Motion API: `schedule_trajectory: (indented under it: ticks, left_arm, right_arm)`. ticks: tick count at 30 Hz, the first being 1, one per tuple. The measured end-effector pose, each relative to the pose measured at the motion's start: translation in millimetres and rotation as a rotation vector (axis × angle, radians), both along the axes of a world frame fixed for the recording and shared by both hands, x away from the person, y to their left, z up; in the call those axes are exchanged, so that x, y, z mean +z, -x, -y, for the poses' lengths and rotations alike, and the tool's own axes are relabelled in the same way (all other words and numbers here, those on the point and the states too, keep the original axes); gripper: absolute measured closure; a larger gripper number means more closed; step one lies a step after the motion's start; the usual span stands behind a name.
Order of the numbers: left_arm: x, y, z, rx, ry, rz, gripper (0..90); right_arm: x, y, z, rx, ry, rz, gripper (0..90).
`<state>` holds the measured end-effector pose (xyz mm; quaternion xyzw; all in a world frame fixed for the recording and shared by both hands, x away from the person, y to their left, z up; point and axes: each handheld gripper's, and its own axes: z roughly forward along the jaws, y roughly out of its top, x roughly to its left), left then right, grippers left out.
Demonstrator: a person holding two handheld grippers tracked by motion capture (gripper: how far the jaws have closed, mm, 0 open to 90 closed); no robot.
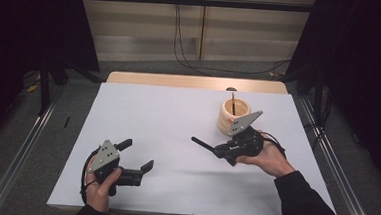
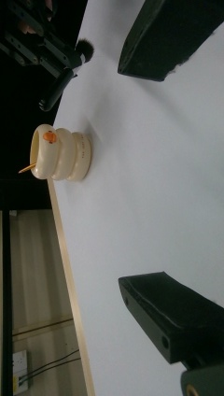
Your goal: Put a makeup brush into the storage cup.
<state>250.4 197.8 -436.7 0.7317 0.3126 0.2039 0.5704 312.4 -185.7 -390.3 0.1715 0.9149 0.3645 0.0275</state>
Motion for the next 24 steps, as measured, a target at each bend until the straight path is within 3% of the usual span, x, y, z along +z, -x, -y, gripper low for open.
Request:
schedule_trajectory:
  ticks: [9,14,24]
  left_arm:
    - [-0.1,-0.3,-0.4,-0.001,0.003,-0.002,1.1]
    - [-0.1,-0.3,-0.3,-0.003,0.003,-0.002,1.2]
    - [-0.1,-0.1,-0.4,-0.014,0.001,-0.001,1.2]
  right_arm:
    - [-0.6,-3.6,-13.4,0.101,0.081,-0.017,78.3]
    - [-5.7,-4.5,-16.9,0.100,0.140,-0.025,78.4]
    - [-10.1,1.5,-25.2,0.161,0.225,-0.046,78.4]
